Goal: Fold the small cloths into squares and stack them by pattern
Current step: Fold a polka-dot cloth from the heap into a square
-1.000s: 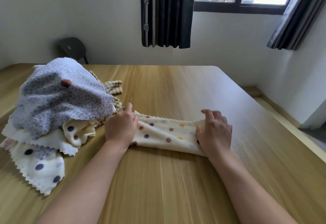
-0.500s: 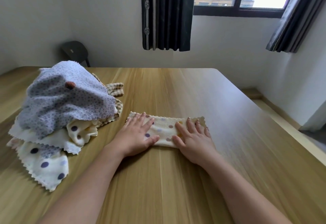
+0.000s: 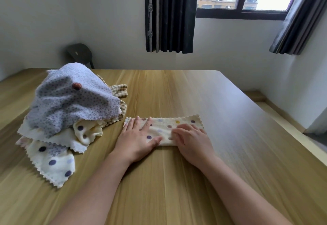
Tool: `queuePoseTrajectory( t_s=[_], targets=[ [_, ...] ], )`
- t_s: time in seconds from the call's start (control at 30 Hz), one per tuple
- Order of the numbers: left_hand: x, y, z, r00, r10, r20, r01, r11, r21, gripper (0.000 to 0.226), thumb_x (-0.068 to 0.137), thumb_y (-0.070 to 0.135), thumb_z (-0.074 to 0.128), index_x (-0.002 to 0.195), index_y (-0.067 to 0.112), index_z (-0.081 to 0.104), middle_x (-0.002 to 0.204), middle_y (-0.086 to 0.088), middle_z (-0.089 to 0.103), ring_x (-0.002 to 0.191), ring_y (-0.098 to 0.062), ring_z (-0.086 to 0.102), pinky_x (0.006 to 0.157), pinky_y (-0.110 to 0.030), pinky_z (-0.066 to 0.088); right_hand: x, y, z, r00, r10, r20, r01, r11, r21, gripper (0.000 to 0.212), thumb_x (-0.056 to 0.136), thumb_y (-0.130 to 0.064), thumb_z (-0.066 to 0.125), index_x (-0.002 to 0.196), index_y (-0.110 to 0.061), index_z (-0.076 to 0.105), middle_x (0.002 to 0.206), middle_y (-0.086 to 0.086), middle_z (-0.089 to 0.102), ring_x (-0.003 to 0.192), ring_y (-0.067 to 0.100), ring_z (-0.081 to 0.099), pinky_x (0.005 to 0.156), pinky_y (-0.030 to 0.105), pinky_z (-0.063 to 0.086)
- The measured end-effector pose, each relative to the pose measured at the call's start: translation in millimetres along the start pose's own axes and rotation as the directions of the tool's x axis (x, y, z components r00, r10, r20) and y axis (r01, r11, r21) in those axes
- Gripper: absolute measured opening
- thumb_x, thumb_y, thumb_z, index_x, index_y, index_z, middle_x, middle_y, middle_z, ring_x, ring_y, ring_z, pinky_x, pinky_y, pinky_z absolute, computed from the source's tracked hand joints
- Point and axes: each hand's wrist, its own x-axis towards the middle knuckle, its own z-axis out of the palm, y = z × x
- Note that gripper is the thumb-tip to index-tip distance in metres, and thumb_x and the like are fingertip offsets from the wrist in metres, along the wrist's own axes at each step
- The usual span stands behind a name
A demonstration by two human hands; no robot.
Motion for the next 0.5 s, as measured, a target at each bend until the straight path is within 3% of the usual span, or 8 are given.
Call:
queuePoseTrajectory(
  t_s=[0.1, 0.17, 0.2, 0.27, 0.33, 0.4, 0.47, 0.5],
  targets=[
    [-6, 3, -11, 0.983, -0.055, -0.178, 0.070, 0.994, 0.079, 0.097, 0.074, 0.076, -0.008, 0.150, 0.024, 0.023, 0.142, -0.009, 0.048, 0.133, -0.024, 0.041, 0.110, -0.041, 0.024, 4, 10, 1, 0.991, 0.128, 0.026, -0.127, 0.991, -0.036, 0.038, 0.102, -0.037, 0.027, 0.127, -0.033, 0.054, 0.146, -0.007, 0.041, 0.139, 0.015, 0.030, 0.114, 0.040, 0.017],
    [-7, 2, -16, 0.905, -0.050, -0.423, 0.085, 0.994, 0.066, 0.076, 0.088, 0.062, 0.007, 0.125, 0.016, 0.054, 0.092, -0.006, 0.070, 0.082, -0.023, 0.063, 0.093, -0.042, 0.039, 6, 13, 3, 0.987, 0.151, -0.045, -0.154, 0.986, -0.061, 0.038, 0.100, -0.035, 0.030, 0.127, -0.030, 0.055, 0.145, -0.002, 0.043, 0.134, 0.021, 0.036, 0.109, 0.041, 0.025],
    [-7, 0, -16, 0.844, -0.022, -0.536, 0.036, 0.999, 0.016, 0.054, 0.093, 0.052, 0.025, 0.106, 0.013, 0.062, 0.066, -0.002, 0.064, 0.056, -0.021, 0.055, 0.087, -0.042, 0.044, 7, 13, 4, 0.985, 0.140, -0.104, -0.145, 0.989, -0.041, 0.035, 0.098, -0.033, 0.033, 0.120, -0.028, 0.061, 0.135, -0.001, 0.051, 0.124, 0.022, 0.045, 0.100, 0.039, 0.032],
    [-6, -4, -12, 0.759, 0.043, -0.649, -0.110, 0.992, -0.063, 0.020, 0.091, 0.028, 0.053, 0.083, 0.014, 0.064, 0.046, 0.008, 0.047, 0.039, -0.013, 0.039, 0.080, -0.045, 0.049, 7, 11, 6, 0.980, 0.132, -0.147, -0.131, 0.991, 0.017, 0.028, 0.097, -0.031, 0.039, 0.098, -0.023, 0.066, 0.110, -0.005, 0.059, 0.104, 0.020, 0.054, 0.087, 0.035, 0.038],
    [-6, -9, -11, 0.787, 0.140, -0.601, -0.279, 0.949, -0.144, 0.004, 0.087, 0.020, 0.063, 0.086, 0.019, 0.067, 0.057, 0.012, 0.054, 0.050, -0.004, 0.049, 0.083, -0.045, 0.050, 7, 9, 7, 0.988, 0.105, -0.116, -0.104, 0.995, 0.013, 0.038, 0.097, -0.038, 0.030, 0.093, -0.024, 0.065, 0.103, -0.008, 0.059, 0.101, 0.016, 0.055, 0.090, 0.033, 0.036],
    [-5, -11, -10, 0.855, 0.271, -0.443, -0.410, 0.876, -0.256, 0.018, 0.087, 0.025, 0.064, 0.105, 0.026, 0.068, 0.100, 0.014, 0.067, 0.093, 0.000, 0.059, 0.099, -0.043, 0.043, 7, 8, 5, 0.995, 0.081, -0.060, -0.080, 0.997, 0.014, 0.046, 0.097, -0.042, 0.022, 0.108, -0.027, 0.064, 0.118, -0.011, 0.059, 0.115, 0.013, 0.051, 0.108, 0.037, 0.025],
    [-4, -9, -9, 0.902, 0.383, -0.198, -0.427, 0.857, -0.288, 0.037, 0.093, 0.036, 0.054, 0.130, 0.035, 0.056, 0.143, 0.020, 0.043, 0.137, 0.002, 0.031, 0.117, -0.040, 0.020, 8, 11, 5, 0.996, 0.093, 0.011, -0.093, 0.995, 0.024, 0.039, 0.102, -0.037, 0.026, 0.128, -0.029, 0.054, 0.142, -0.011, 0.047, 0.137, 0.011, 0.035, 0.119, 0.043, 0.004],
    [-3, -7, -8, 0.913, 0.398, -0.088, -0.407, 0.877, -0.254, 0.044, 0.096, 0.041, 0.048, 0.140, 0.039, 0.044, 0.151, 0.023, 0.028, 0.143, 0.003, 0.015, 0.120, -0.039, 0.008, 8, 12, 4, 0.995, 0.099, 0.026, -0.099, 0.995, 0.024, 0.039, 0.102, -0.035, 0.028, 0.135, -0.030, 0.048, 0.150, -0.010, 0.038, 0.143, 0.011, 0.025, 0.119, 0.044, -0.002]
  ],
)
